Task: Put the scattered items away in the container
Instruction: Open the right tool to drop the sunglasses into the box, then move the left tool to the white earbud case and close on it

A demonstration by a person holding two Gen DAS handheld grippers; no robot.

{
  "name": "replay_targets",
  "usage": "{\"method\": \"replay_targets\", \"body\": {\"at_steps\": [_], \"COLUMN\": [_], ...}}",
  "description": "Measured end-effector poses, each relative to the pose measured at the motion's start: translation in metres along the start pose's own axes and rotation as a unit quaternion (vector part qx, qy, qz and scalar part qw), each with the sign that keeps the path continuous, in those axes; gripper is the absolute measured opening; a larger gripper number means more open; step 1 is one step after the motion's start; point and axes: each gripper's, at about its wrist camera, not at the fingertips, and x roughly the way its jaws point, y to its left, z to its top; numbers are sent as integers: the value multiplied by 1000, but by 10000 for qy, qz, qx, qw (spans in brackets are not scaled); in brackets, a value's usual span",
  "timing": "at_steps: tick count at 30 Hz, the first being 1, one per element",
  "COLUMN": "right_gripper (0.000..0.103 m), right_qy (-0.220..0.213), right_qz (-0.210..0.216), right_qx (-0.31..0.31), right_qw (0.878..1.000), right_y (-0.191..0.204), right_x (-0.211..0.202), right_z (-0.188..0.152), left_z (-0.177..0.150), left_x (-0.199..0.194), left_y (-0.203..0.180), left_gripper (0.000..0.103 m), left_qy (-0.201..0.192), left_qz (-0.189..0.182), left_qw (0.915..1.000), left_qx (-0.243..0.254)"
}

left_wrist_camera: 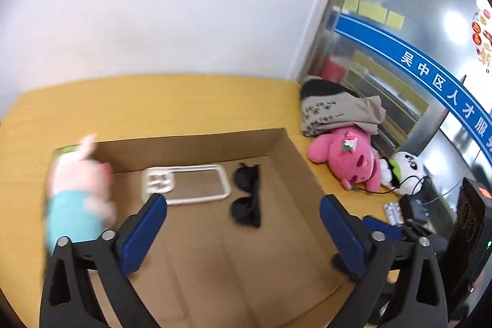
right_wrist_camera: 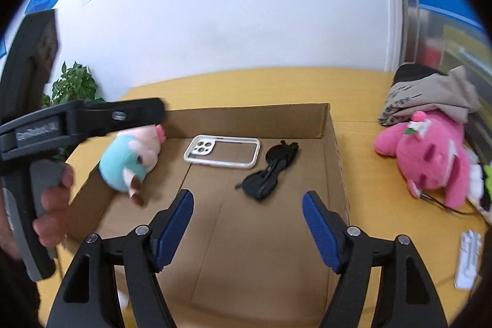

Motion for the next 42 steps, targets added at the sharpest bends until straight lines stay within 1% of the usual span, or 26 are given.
{"method": "replay_targets", "body": {"at_steps": [3,7,9,12,18,24,31,42], "right_gripper": [73,73,73,73,73,73,73,73], "right_qy": [-71,-190,-243,-264,-307,-301,-246,-172], "right_qz": [-59,-96,-106,-81,-76,-116,-178,-142], "right_qx": [-74,-218,-291,-303,-363,-384,-341,-302], "right_qw": [9999,9995,9992,9992,9988,9987,9990,9993], "right_y": [17,46,57,69,85,90,85,84], "right_x": [-25,-63,-75,-88,-108,-116,-116,-112], "right_z": [-21,-45,-55,-66,-79,-87,-92,-100], "left_z": [-31,-70,-88,-109,-142,-161,-170,-177], "left_x": [-41,-81,-99,-119,-146,-149,-141,-142], "left_y": [-2,-15,-20,-25,-25,-18,-17,-23], "left_gripper": [102,102,102,102,103,103,103,103], "left_qy": [-271,-515,-584,-664,-738,-642,-514,-522], "left_qz": [388,910,1118,1308,1457,1559,1446,1417], "left_qw": [9988,9938,9910,9883,9862,9857,9881,9885], "left_qx": [135,390,450,413,266,49,-65,-74]}}
